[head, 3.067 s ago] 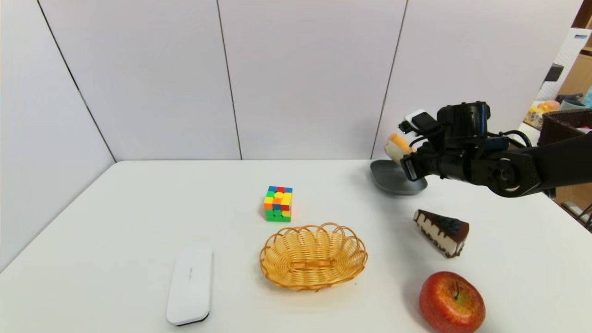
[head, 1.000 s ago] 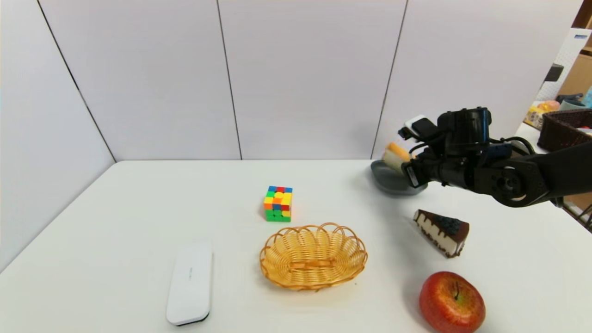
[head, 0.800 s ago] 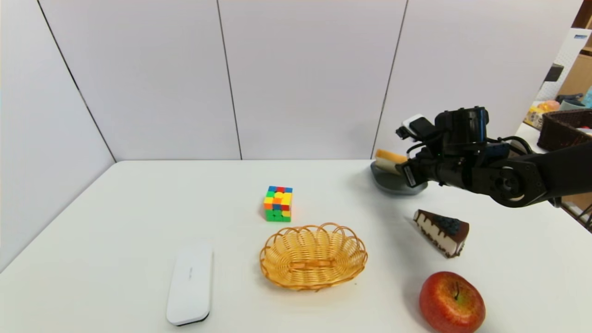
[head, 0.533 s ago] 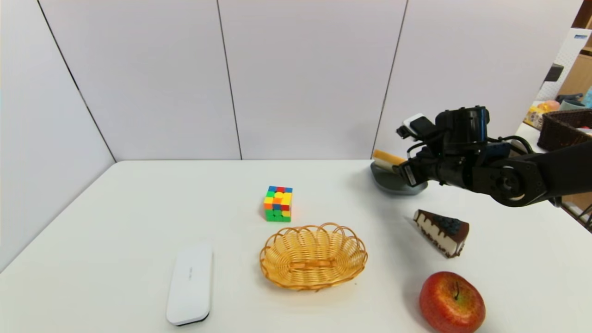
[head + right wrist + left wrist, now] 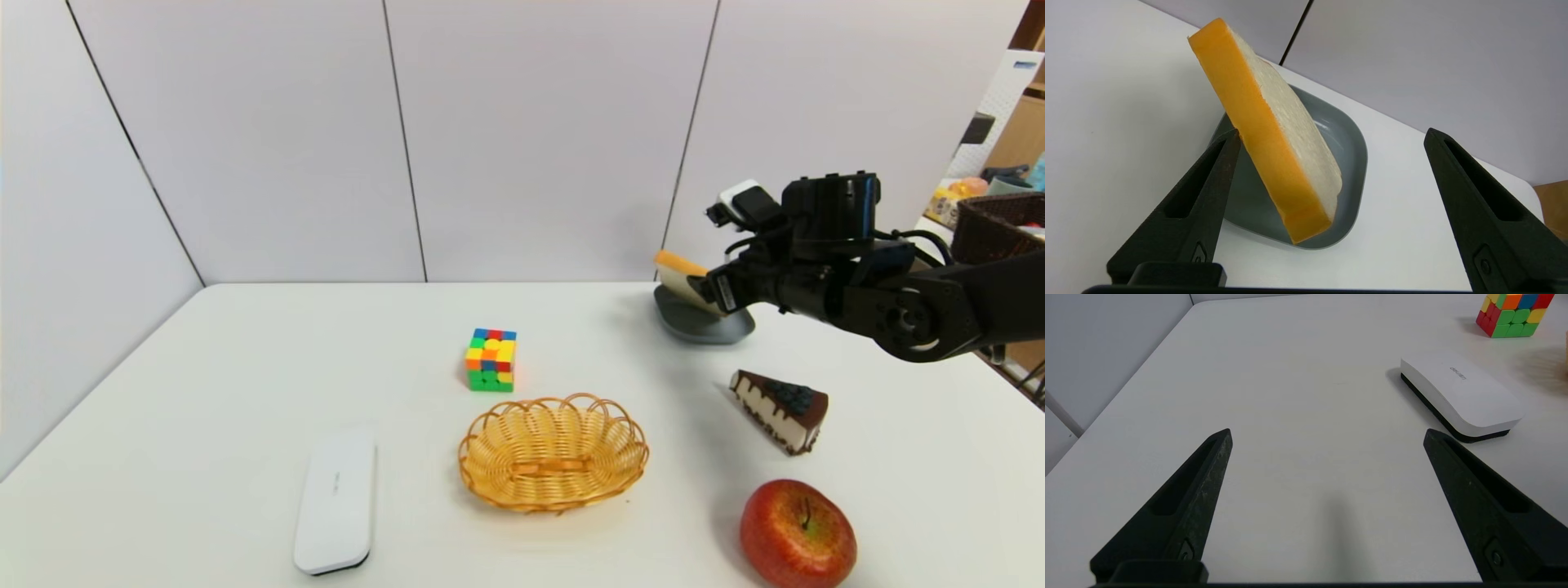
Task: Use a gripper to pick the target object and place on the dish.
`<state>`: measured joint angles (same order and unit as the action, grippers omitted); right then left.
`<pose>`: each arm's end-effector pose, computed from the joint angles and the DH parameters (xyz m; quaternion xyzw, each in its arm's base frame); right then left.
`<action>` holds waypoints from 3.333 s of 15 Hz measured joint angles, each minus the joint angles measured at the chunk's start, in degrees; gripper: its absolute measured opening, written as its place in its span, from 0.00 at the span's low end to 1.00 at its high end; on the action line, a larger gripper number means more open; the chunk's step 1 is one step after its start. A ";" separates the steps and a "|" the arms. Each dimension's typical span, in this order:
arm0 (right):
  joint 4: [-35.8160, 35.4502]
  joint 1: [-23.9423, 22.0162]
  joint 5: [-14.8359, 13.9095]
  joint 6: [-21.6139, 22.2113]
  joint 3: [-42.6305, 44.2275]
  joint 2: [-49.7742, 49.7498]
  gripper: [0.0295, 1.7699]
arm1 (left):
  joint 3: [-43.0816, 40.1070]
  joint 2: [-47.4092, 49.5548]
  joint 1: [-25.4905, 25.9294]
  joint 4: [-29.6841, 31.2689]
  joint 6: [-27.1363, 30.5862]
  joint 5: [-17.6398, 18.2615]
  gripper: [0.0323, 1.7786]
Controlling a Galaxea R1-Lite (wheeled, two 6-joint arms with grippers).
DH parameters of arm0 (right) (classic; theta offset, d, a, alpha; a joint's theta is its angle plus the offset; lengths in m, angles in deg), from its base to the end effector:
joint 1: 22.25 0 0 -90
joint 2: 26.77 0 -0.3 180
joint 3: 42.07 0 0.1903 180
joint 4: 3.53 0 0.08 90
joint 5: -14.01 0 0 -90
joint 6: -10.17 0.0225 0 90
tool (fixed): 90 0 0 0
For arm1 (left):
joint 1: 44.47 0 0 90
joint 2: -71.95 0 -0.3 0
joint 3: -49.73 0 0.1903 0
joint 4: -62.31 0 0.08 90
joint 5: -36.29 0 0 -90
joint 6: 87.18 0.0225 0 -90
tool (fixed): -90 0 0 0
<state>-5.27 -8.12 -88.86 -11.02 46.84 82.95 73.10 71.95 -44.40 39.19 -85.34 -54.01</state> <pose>0.3653 0.0868 0.1815 -0.2193 0.1563 0.0403 0.9622 -0.0228 0.0001 0.0759 0.0161 -0.0021 0.0033 0.9999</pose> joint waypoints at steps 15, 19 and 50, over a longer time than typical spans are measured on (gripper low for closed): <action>-0.33 -0.24 -0.07 -0.20 -4.52 -8.16 0.95 | 0.00 0.00 0.00 -0.02 0.00 0.00 0.95; 0.41 -0.55 -0.02 -0.09 -3.84 -12.21 0.96 | 0.00 0.00 0.00 -0.02 0.00 0.00 0.95; 26.89 -10.03 2.29 5.78 -43.84 -88.32 0.96 | 0.00 0.00 0.00 -0.02 0.00 -0.02 0.95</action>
<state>21.63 -18.15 -86.57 -5.24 3.01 -5.37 73.10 71.95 -44.40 39.16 -85.34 -54.04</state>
